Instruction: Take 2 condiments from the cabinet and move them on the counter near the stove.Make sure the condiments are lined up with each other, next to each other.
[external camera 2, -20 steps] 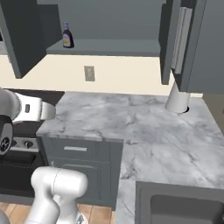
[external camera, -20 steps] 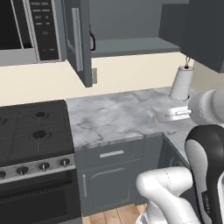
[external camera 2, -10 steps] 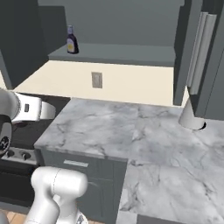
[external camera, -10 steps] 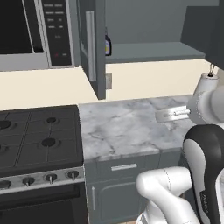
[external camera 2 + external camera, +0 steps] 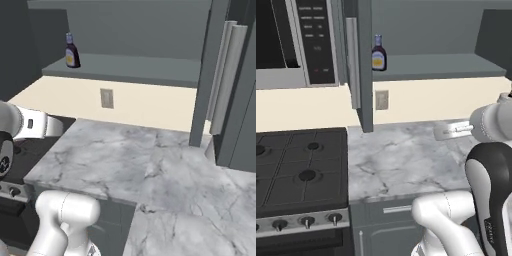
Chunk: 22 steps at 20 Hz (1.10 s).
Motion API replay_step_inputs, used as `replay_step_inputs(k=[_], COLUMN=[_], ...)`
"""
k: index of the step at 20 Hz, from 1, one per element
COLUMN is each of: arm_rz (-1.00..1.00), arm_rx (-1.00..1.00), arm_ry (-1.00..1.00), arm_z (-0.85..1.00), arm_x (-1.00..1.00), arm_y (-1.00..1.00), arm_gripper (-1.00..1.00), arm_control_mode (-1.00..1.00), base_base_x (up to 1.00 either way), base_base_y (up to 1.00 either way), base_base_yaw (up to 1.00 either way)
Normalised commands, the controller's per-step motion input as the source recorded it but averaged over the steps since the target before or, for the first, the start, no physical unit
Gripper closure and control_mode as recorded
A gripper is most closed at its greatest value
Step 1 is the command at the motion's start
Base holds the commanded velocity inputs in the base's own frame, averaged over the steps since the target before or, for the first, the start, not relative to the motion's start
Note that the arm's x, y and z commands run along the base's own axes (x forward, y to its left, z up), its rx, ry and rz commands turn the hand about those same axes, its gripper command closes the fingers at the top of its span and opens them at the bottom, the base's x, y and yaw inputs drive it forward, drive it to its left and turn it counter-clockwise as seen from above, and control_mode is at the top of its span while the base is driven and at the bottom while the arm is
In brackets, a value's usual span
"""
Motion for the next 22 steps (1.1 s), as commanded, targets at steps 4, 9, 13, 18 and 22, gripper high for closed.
replay_step_inputs(k=[4, 9, 13, 18, 22], arm_rz=[0.0, 0.0, 0.0, 0.0, 0.0], arm_rx=[0.0, 0.0, 0.0, 0.0, 0.0], arm_ry=[0.0, 0.0, 0.0, 0.0, 0.0], arm_z=[0.0, 0.0, 0.0, 0.0, 0.0], arm_x=[0.0, 0.0, 0.0, 0.0, 0.0], arm_y=[0.0, 0.0, 0.0, 0.0, 0.0], arm_gripper=[-1.0, -1.0, -1.0, -1.0, -1.0], arm_control_mode=[1.0, 1.0, 1.0, 1.0, 1.0], base_base_x=[0.54, 0.52, 0.39, 0.04, 0.0], base_base_y=[-0.33, -0.27, -0.1, 0.0, 0.0], base_base_yaw=[0.08, 0.04, 0.0, 0.0, 0.0])
